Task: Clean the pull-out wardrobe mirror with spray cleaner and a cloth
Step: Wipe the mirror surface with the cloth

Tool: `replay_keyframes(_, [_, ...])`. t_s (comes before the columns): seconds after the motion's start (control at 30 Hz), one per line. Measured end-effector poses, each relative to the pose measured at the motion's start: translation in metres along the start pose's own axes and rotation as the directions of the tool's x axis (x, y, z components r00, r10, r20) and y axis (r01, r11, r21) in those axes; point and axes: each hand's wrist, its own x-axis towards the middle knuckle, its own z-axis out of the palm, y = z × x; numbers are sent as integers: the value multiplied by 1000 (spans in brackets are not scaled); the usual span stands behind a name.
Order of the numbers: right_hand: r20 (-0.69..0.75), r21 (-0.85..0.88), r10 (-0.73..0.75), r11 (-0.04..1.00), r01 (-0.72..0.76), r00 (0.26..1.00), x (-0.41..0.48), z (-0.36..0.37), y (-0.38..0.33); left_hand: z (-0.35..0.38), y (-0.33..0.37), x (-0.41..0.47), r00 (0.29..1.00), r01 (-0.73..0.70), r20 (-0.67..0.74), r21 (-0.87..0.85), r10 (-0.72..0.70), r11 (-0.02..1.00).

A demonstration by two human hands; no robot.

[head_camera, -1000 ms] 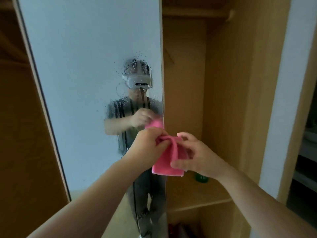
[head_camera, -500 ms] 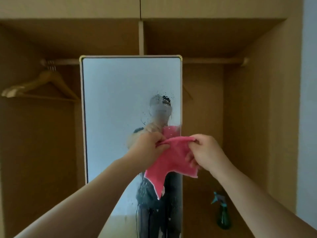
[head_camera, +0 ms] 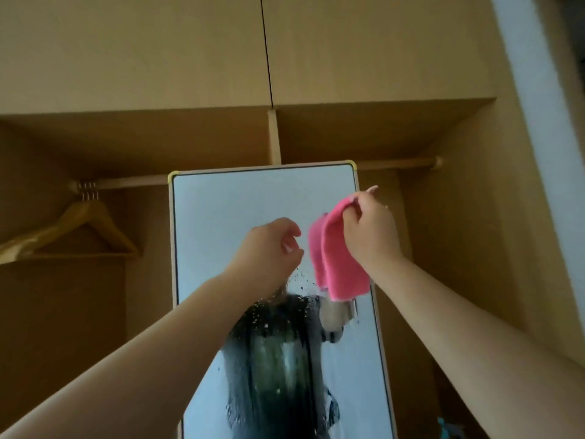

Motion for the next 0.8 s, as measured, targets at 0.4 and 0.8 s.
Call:
replay_keyframes(0.4, [0,-192,-309,933,303,951,43,42,7,-72,-67,34,961,-38,-237,398,143,916])
replay_keyframes(0.8, [132,-548,-388,739,393,912,52,63,33,-77,-123,23,890,175,-455,358,8,917])
